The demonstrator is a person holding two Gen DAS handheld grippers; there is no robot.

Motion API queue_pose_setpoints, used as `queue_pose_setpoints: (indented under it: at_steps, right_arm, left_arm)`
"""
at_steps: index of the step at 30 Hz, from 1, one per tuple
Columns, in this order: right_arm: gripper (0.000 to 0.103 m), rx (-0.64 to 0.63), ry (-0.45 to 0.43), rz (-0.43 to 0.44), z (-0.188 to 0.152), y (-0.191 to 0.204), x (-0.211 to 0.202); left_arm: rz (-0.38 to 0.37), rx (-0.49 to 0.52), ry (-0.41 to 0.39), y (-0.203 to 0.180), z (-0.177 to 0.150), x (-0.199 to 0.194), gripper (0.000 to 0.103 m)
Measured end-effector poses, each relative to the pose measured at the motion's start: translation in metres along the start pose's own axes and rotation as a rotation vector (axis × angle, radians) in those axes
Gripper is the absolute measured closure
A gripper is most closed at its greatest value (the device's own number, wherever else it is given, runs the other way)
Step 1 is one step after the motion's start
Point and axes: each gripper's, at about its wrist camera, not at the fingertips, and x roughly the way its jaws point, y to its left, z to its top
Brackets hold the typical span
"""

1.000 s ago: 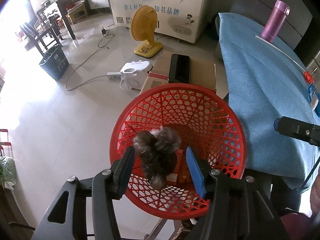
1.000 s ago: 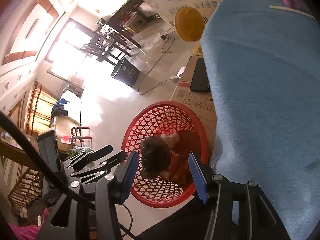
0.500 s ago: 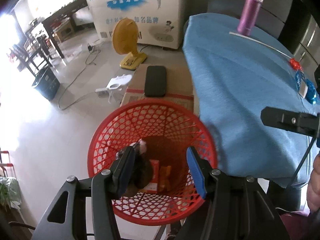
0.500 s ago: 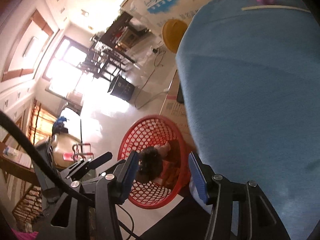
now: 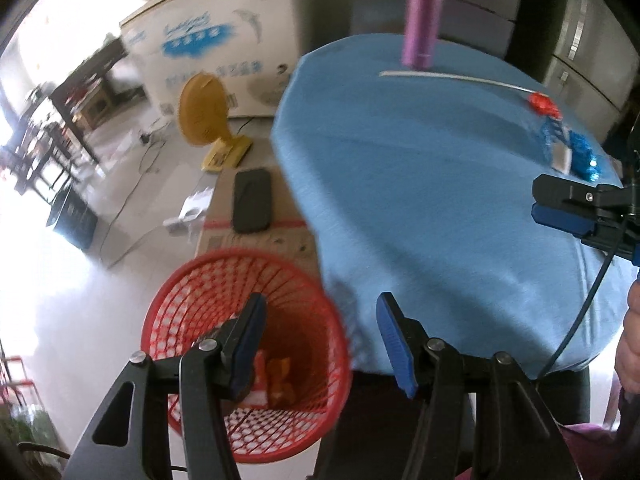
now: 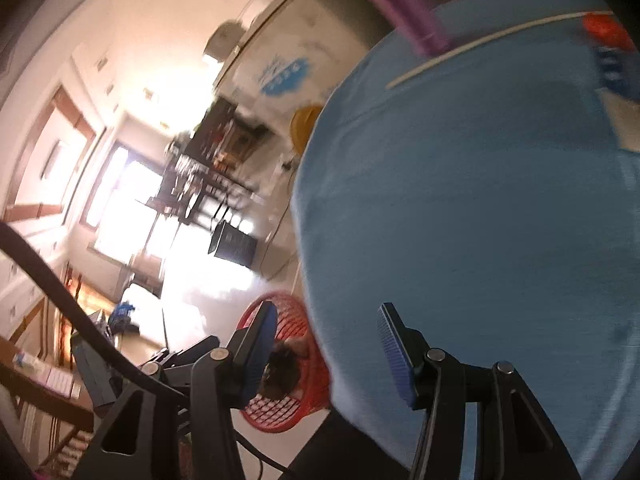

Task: Collect trash
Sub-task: 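Move both tools back over the table toward the blue wrappers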

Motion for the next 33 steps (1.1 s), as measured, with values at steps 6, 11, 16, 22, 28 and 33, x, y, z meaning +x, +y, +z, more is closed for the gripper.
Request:
queue_pose_setpoints:
  at_steps: [6,11,16,22,28,33]
  right_arm:
    - [0.042,0.08,-0.172,-0.1,-0.001,-0.044,-0.079]
    - [0.041,0.224,-0.299,-0.219,-0.019,-0.102,-0.152]
    - [0.04,0.404,-0.376,-0.291,-0.038,-0.163,-0.202]
    - [0.039,0.492,-0.366,-0.305,-0.029,-0.197,-0.207]
    - [0.039,0.487,-0.336,-0.346,-0.03,-0.199,-0.197]
    - [0.039,0.487,-0.33,-0.436,-0.029,-0.204,-0.192]
  left_arm:
    - [-0.075,0.13,-0.033,-0.053,0.024,-0.004,0.042]
    - [-0.144,0.226,-0.023,-0.096,0.03,0.001,0.041]
    - [-0.193,0.276,0.008,-0.119,0.02,0.007,0.04]
    - [-0.173,0.251,0.034,-0.112,0.02,0.012,0.04]
    - [-0.154,0.205,0.061,-0.097,0.019,0.021,0.04]
    - [-0.17,0.208,0.093,-0.101,0.018,0.029,0.04]
